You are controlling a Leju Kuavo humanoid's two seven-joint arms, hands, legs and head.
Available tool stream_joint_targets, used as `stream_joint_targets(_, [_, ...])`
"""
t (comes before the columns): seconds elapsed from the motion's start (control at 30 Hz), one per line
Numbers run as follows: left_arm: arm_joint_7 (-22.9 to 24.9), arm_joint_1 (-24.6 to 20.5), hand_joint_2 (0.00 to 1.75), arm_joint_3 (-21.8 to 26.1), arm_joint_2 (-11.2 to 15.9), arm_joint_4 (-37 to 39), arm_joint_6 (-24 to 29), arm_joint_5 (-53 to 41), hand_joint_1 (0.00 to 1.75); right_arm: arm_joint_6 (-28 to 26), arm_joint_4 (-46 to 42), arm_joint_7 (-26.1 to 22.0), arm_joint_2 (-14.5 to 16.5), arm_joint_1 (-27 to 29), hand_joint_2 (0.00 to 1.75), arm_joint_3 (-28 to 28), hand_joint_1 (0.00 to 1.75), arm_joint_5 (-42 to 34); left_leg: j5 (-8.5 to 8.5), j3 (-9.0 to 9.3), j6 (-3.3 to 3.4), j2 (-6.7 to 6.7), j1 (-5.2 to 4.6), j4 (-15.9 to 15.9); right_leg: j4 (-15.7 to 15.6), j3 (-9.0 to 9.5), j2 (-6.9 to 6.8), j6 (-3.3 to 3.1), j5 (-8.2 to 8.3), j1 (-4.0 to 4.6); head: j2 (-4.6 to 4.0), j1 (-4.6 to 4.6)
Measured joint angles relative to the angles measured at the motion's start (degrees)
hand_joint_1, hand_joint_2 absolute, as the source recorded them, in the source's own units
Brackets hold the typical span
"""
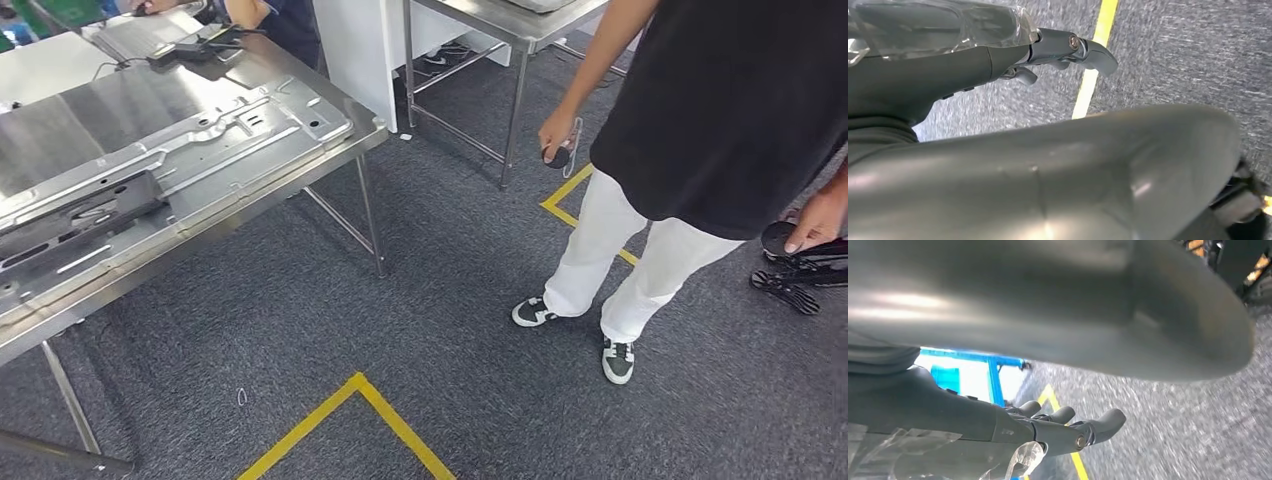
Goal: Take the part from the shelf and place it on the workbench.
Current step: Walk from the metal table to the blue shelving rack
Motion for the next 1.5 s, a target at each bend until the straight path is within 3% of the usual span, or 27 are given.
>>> stream_joint_targets(0.03, [0.0,-0.11,0.0,0.0,0.0,0.0,0.01,-0.01,0.0,0.0,0.0,-0.11,0.01,0.02,0.0,0.0,0.0,-0.09,2.02,1.34,0.11,-0.34,0.03,-3.07,0.01,0.02,0.81,0.12,0.08,-0.04,-0.01,0.0])
stream_joint_targets(0.1, [0.0,-0.38,0.0,0.0,0.0,0.0,0.0,-0.01,0.0,0.0,0.0,-0.51,0.01,-0.02,0.0,0.0,0.0,-0.31,6.02,4.95,0.48,-2.7,0.16,-11.45,0.08,-0.09,2.31,0.52,0.28,-0.06,-0.02,-0.01])
stream_joint_targets(0.17, [0.01,-0.62,0.0,0.0,-0.01,0.0,-0.03,-0.01,0.0,-0.01,-0.01,-1.01,-0.02,-0.12,0.0,0.0,0.0,-0.43,7.42,6.53,0.89,-4.6,0.13,-15.63,0.12,-0.55,3.56,1.18,0.59,-0.09,-0.01,0.01])
stream_joint_targets(0.23, [0.02,-0.91,0.0,0.0,-0.07,0.0,-0.08,-0.03,0.0,-0.02,0.01,-1.49,-0.12,0.04,0.0,0.01,0.0,-0.53,7.62,6.44,1.54,-3.89,-0.09,-16.0,-0.01,-1.04,4.66,1.95,0.99,-0.28,0.01,0.02])
stream_joint_targets(0.27, [0.02,-1.13,0.0,0.0,-0.11,0.0,-0.09,-0.05,0.0,-0.02,0.03,-1.72,-0.19,0.18,0.0,0.01,0.0,-0.63,7.85,6.44,1.95,-3.24,-0.13,-16.15,0.21,-1.29,4.29,2.21,0.89,-0.37,0.01,0.03])
stream_joint_targets(0.33, [0.02,-1.55,0.0,0.01,-0.16,0.0,-0.13,-0.08,0.0,-0.03,0.07,-2.05,-0.28,0.25,0.0,0.02,0.0,-0.86,8.28,6.39,2.84,-1.84,-0.15,-16.5,3.66,-2.99,1.33,2.57,-1.33,-0.32,0.0,0.18])
stream_joint_targets(0.4, [0.02,-1.73,0.0,0.02,-0.15,0.0,-0.21,-0.13,0.0,-0.03,0.07,-2.21,-0.27,0.15,0.0,0.03,0.0,-0.98,8.36,6.28,3.33,-0.2,-0.48,-16.53,11.54,-6.51,-1.57,2.83,-5.51,-0.2,0.0,0.32])
stream_joint_targets(0.47, [0.04,-1.75,0.0,0.01,-0.16,0.0,-0.3,-0.17,0.0,-0.03,0.07,-2.26,-0.25,0.12,0.0,0.04,0.0,-1.01,8.34,6.17,3.48,1.54,-0.8,-16.52,17.4,-8.98,-2.07,2.98,-7.56,-0.21,0.01,0.33])
stream_joint_targets(0.5, [0.07,-1.79,0.0,0.01,-0.19,0.0,-0.31,-0.17,0.0,-0.03,0.07,-2.26,-0.25,0.13,0.0,0.04,0.0,-1.01,8.33,6.14,3.49,2.32,-0.89,-16.52,17.22,-8.64,-2.16,2.95,-7.03,-0.2,0.0,0.33])
stream_joint_targets(0.53, [0.09,-1.86,0.0,0.0,-0.23,0.0,-0.32,-0.17,0.0,-0.03,0.07,-2.23,-0.25,0.14,0.0,0.04,0.0,-1.02,8.32,6.15,3.47,3.05,-0.94,-16.51,14.6,-7.06,-2.48,2.82,-5.62,-0.17,0.0,0.33])
stream_joint_targets(0.63, [0.08,-2.03,0.0,0.02,-0.31,0.0,-0.3,-0.17,0.0,-0.07,0.07,-1.98,-0.28,-0.01,0.0,0.04,0.0,-1.03,8.1,6.35,3.09,4.9,-1.31,-16.39,2.58,-0.27,-6.06,1.95,-1.46,0.42,0.0,0.31])
stream_joint_targets(0.67, [0.06,-2.07,0.0,0.02,-0.32,0.0,-0.29,-0.17,0.0,-0.09,0.07,-1.87,-0.29,-0.06,0.0,0.05,0.0,-1.03,8.0,6.41,2.86,5.45,-1.43,-16.34,0.69,0.67,-6.82,1.64,-1.05,0.66,0.0,0.28])
stream_joint_targets(0.7, [0.04,-2.13,0.0,0.02,-0.38,0.0,-0.32,-0.17,0.0,-0.13,0.07,-1.74,-0.29,-0.05,0.0,0.05,0.0,-1.03,7.94,6.46,2.58,6.04,-1.48,-16.33,0.1,0.77,-6.72,1.38,-1.0,0.87,0.0,0.25])
stream_joint_targets(0.77, [0.02,-2.38,0.0,0.01,-0.49,0.0,-0.46,-0.17,0.0,-0.2,0.07,-1.38,-0.28,0.08,0.0,0.09,0.0,-1.06,7.67,6.59,1.97,6.51,-1.32,-16.12,-0.15,0.66,-5.36,0.82,-0.61,0.77,0.01,0.27])
stream_joint_targets(0.8, [0.02,-2.47,0.0,0.01,-0.55,0.0,-0.54,-0.17,0.0,-0.22,0.07,-1.17,-0.27,0.09,0.0,0.11,0.0,-1.1,7.02,6.36,1.6,5.53,-1.18,-15.31,-0.3,0.66,-4.77,0.53,-0.38,0.61,0.0,0.26])
stream_joint_targets(0.83, [0.04,-2.46,0.0,0.01,-0.56,0.0,-0.59,-0.17,0.0,-0.24,0.07,-0.98,-0.26,0.03,0.0,0.16,0.0,-1.15,5.71,5.59,1.22,4.03,-1.02,-13.34,-0.46,0.66,-4.21,0.23,-0.14,0.41,0.0,0.23])
stream_joint_targets(0.9, [0.12,-2.12,0.0,0.01,-0.58,0.0,-0.66,-0.17,0.0,-0.28,0.07,-0.76,-0.25,-0.12,0.0,0.25,0.0,-1.26,1.81,2.32,0.61,0.95,-0.56,-5.94,-0.49,0.41,-2.85,-0.14,0.18,0.22,-0.01,0.1])
stream_joint_targets(0.97, [0.19,-1.61,0.0,0.0,-0.58,0.0,-0.69,-0.17,0.0,-0.3,0.07,-0.72,-0.25,-0.11,0.0,0.33,0.0,-1.36,-0.41,-0.65,0.22,0.15,-0.19,0.5,-0.46,0.18,-1.16,-0.23,0.38,0.21,-0.01,0.06])
stream_joint_targets(1.0, [0.19,-1.44,0.0,0.0,-0.58,0.0,-0.69,-0.17,0.0,-0.3,0.07,-0.74,-0.25,-0.05,0.0,0.35,0.0,-1.39,0.08,-0.83,0.06,0.07,-0.03,0.83,-0.44,0.14,-0.33,-0.16,0.46,0.18,-0.01,0.05])
stream_joint_targets(1.07, [0.2,-1.4,0.0,0.0,-0.57,0.0,-0.69,-0.17,0.0,-0.31,0.07,-0.81,-0.22,0.03,0.0,0.39,0.0,-1.45,3.32,1.45,-0.14,-0.08,0.28,-4.14,-0.39,0.13,1.14,0.06,0.61,0.05,-0.01,0.04])
stream_joint_targets(1.13, [0.2,-1.57,0.0,0.0,-0.57,0.0,-0.69,-0.17,0.0,-0.32,0.07,-0.9,-0.19,0.01,0.0,0.43,0.0,-1.44,6.47,5.1,-0.13,-1.97,0.52,-12.14,-0.33,-0.03,2.49,0.6,0.81,-0.07,-0.02,0.03])
stream_joint_targets(1.17, [0.2,-1.61,0.0,0.0,-0.57,0.0,-0.69,-0.18,0.0,-0.32,0.07,-0.94,-0.2,-0.02,0.0,0.46,0.0,-1.41,7.19,6.06,0.05,-2.79,0.55,-14.47,-0.27,-0.22,3.01,0.91,0.91,-0.09,-0.02,0.02])
stream_joint_targets(1.2, [0.2,-1.61,0.0,0.0,-0.57,0.0,-0.69,-0.19,0.0,-0.32,0.07,-0.98,-0.21,-0.02,0.0,0.53,0.0,-1.37,7.63,6.72,0.31,-3.44,0.48,-16.15,-0.28,-0.44,3.53,1.31,1.07,-0.12,-0.02,0.02])
stream_joint_targets(1.3, [0.2,-1.5,0.0,0.0,-0.6,0.0,-0.69,-0.31,0.0,-0.39,0.08,-1.01,-0.31,0.31,0.0,0.87,0.0,-1.28,8.13,6.5,1.55,-2.19,0.13,-16.36,-0.38,-0.94,4.45,2.27,1.37,-0.43,-0.01,0.04])
stream_joint_targets(1.37, [0.2,-1.53,0.0,0.01,-0.57,0.0,-0.61,-0.43,0.0,-0.45,0.09,-0.96,-0.38,0.41,0.0,1.03,0.0,-1.29,8.5,6.38,2.42,-1.09,0.11,-16.6,2.82,-2.41,1.43,2.57,-0.74,-0.36,-0.01,0.18])
stream_joint_targets(1.43, [0.2,-1.35,0.0,0.02,-0.52,0.0,-0.49,-0.54,0.0,-0.48,0.09,-0.89,-0.36,0.28,0.0,1.15,0.0,-1.38,8.6,6.22,2.9,0.22,-0.17,-16.62,10.15,-5.69,-2.12,2.68,-4.87,-0.18,-0.01,0.33])
stream_joint_targets(1.5, [0.2,-0.95,0.0,0.02,-0.52,0.0,-0.48,-0.61,0.0,-0.54,0.09,-0.85,-0.36,0.2,0.0,1.24,0.0,-1.5,8.6,6.06,3.04,1.78,-0.48,-16.6,17.41,-8.84,-2.55,2.74,-7.82,-0.22,-0.01,0.35])
